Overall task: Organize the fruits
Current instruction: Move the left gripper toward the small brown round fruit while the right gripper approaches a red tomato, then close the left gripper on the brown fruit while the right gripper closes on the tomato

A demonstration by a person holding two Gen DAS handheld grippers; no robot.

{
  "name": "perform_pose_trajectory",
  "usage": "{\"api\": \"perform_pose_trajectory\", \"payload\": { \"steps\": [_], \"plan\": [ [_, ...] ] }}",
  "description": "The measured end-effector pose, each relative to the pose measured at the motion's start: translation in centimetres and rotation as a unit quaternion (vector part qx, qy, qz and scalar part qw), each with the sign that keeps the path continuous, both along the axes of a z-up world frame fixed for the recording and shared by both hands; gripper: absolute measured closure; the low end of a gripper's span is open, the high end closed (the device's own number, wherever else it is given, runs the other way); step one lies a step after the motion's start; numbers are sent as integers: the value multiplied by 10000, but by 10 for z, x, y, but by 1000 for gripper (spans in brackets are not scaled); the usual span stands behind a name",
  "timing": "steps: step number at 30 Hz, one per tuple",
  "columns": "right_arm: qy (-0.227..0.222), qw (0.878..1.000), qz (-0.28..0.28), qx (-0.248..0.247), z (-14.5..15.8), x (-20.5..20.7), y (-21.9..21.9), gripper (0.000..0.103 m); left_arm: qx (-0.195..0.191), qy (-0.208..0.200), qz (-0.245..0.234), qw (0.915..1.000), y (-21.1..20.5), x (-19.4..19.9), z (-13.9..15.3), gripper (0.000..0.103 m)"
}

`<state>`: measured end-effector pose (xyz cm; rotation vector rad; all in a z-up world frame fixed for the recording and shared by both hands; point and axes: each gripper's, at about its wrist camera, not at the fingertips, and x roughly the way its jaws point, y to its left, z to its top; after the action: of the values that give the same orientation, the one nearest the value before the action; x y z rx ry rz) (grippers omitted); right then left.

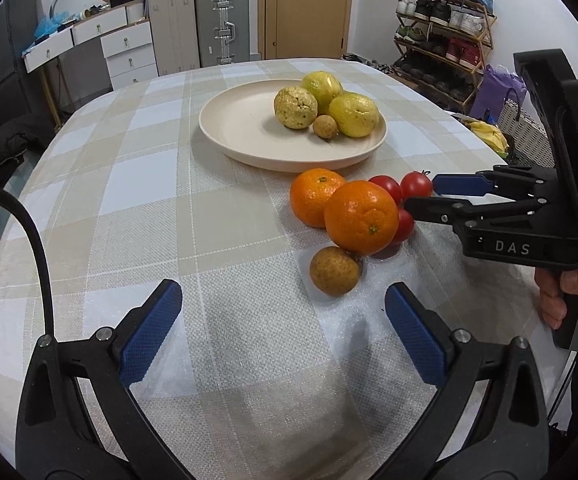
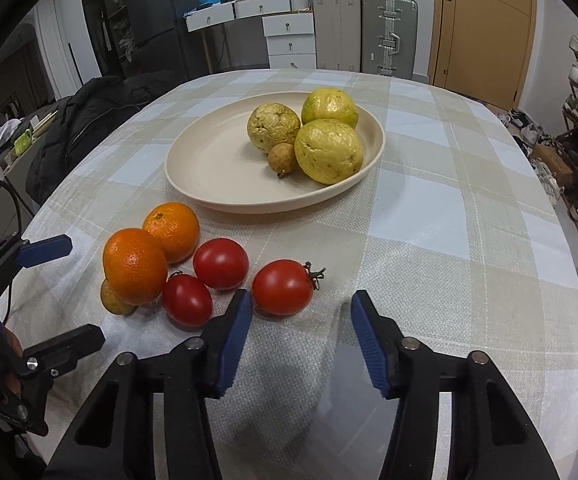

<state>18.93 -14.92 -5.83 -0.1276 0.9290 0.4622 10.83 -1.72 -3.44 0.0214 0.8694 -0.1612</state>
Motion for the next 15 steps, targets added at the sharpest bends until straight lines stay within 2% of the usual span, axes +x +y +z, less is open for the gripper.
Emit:
{"api": "perform_pose_trajectory", "payload": {
  "steps": [4, 9, 15],
  "plan": [
    [6, 10000, -39, 63, 1, 1, 3, 56, -48, 20, -71, 10000, -2, 1, -1, 4],
    [-43, 10000, -8, 43, 1, 2, 5, 71, -88, 117, -192, 9997, -5, 4, -3, 13],
    [-108, 9998, 66, 126, 5, -2, 4, 71, -245, 230, -270, 9991, -4, 9, -7, 26]
  ]
}}
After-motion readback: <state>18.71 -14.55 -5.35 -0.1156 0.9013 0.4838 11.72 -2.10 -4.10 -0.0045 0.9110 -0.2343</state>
